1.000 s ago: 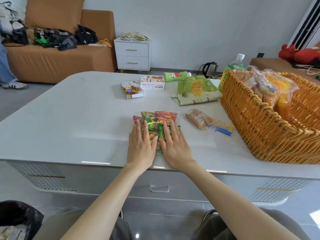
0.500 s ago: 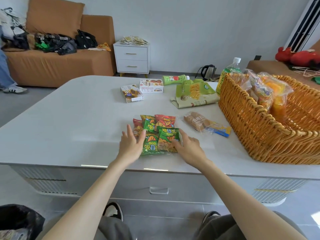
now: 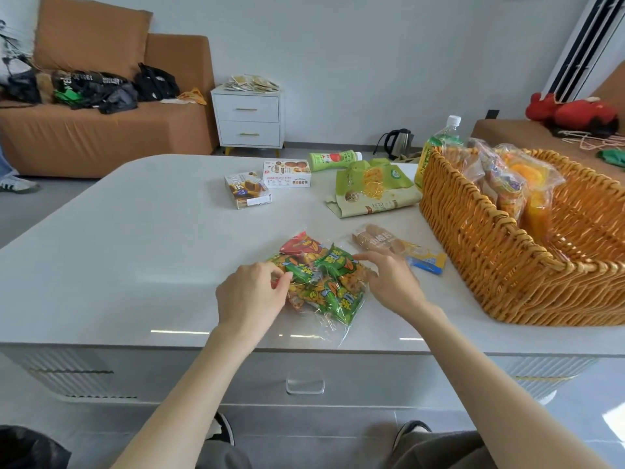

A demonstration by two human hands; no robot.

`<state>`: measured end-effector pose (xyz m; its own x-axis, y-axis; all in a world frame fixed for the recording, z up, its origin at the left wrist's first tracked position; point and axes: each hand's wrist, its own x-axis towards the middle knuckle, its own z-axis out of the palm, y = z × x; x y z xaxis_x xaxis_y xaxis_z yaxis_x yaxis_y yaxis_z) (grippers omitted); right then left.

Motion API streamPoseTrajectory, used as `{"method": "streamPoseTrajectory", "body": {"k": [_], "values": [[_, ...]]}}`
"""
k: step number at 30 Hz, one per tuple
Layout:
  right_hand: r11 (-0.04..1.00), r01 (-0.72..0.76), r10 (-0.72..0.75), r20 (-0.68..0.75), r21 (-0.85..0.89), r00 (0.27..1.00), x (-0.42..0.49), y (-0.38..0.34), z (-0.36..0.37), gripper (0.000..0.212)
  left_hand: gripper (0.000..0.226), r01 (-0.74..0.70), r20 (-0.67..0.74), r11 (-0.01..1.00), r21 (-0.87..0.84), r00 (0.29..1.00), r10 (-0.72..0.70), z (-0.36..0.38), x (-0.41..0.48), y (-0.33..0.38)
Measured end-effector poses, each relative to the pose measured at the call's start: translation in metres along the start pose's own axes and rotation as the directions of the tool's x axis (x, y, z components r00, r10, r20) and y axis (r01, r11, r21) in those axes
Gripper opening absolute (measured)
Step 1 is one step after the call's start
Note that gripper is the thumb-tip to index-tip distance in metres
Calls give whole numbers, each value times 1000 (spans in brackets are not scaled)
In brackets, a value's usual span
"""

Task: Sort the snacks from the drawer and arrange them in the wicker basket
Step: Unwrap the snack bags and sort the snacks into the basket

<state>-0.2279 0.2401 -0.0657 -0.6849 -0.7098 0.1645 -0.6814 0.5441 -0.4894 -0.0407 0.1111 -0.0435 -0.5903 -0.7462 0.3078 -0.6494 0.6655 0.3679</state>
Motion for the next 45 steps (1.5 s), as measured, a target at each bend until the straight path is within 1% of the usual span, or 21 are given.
{"method": "streamPoseTrajectory", "body": {"k": [1,2,5,7,9,11,13,16,18,20,22,24,26,29,34,36,39,40,42,43,45], "values": [[1000,10,-10,30,-19,999,-2,3,-3,56,31,-10,-22,999,-33,1000,10,0,4,0],[999,24,-21,71,-43,997,-3,7,-5,65,35,-30,14,998,-46,999,30,4,9,-2],[975,168,-119,292,-147,949,-9,14,-7,83,58,-29,286,1000,11,958,25,22,20,-7],[919,313,-222,340,-239,914,-12,14,-2,81,64,-28,365,1000,-5,931,28,33,27,-12],[862,414,-318,324,-293,891,-13,12,5,79,65,5,397,994,-113,917,41,38,34,-18],[834,464,-382,296,-298,876,-14,10,12,78,67,53,429,971,-234,902,54,41,40,-25],[806,513,-462,228,-295,857,-12,11,17,73,64,91,436,939,-332,897,67,42,44,-30],[767,568,-581,54,-298,812,-11,10,17,56,54,215,400,807,-549,916,28,40,48,-31],[793,569,-596,-81,-217,799,-12,1,6,40,42,289,371,691,-663,928,-32,34,48,-28],[840,524,-542,-228,-139,809,-16,-11,-11,26,33,284,322,628,-724,945,-56,25,49,-22],[895,439,-441,-308,-82,843,-17,-18,-30,19,41,239,276,587,-774,961,-27,12,47,-9],[941,338,-327,-295,-13,898,-17,-23,-50,24,49,189,234,512,-838,972,24,0,41,6],[961,276,-261,-292,8,920,-17,-27,-71,36,56,154,190,443,-883,981,38,-6,35,19],[967,239,-199,-324,87,925,-20,-35,-103,43,68,180,183,352,-919,983,-26,-11,26,39],[979,173,-123,-357,112,926,-31,-39,-161,39,64,217,219,261,-941,975,-20,-34,29,92],[984,143,-87,-405,109,910,-35,-35,-186,39,69,202,212,246,-948,977,13,-43,36,118],[985,99,-21,-478,139,878,-38,-25,-225,37,56,157,179,247,-956,982,66,-52,49,165],[986,82,2,-505,144,863,-39,-21,-237,37,61,140,169,269,-953,982,89,-55,53,181],[992,40,32,-555,117,832,-39,-12,-260,38,94,129,182,324,-937,973,140,-56,62,214],[996,17,40,-579,92,815,-38,-6,-270,38,100,123,190,340,-932,967,171,-57,64,230],[999,-31,50,-632,41,774,-33,9,-289,37,84,106,201,384,-917,955,218,-50,72,260]]}}
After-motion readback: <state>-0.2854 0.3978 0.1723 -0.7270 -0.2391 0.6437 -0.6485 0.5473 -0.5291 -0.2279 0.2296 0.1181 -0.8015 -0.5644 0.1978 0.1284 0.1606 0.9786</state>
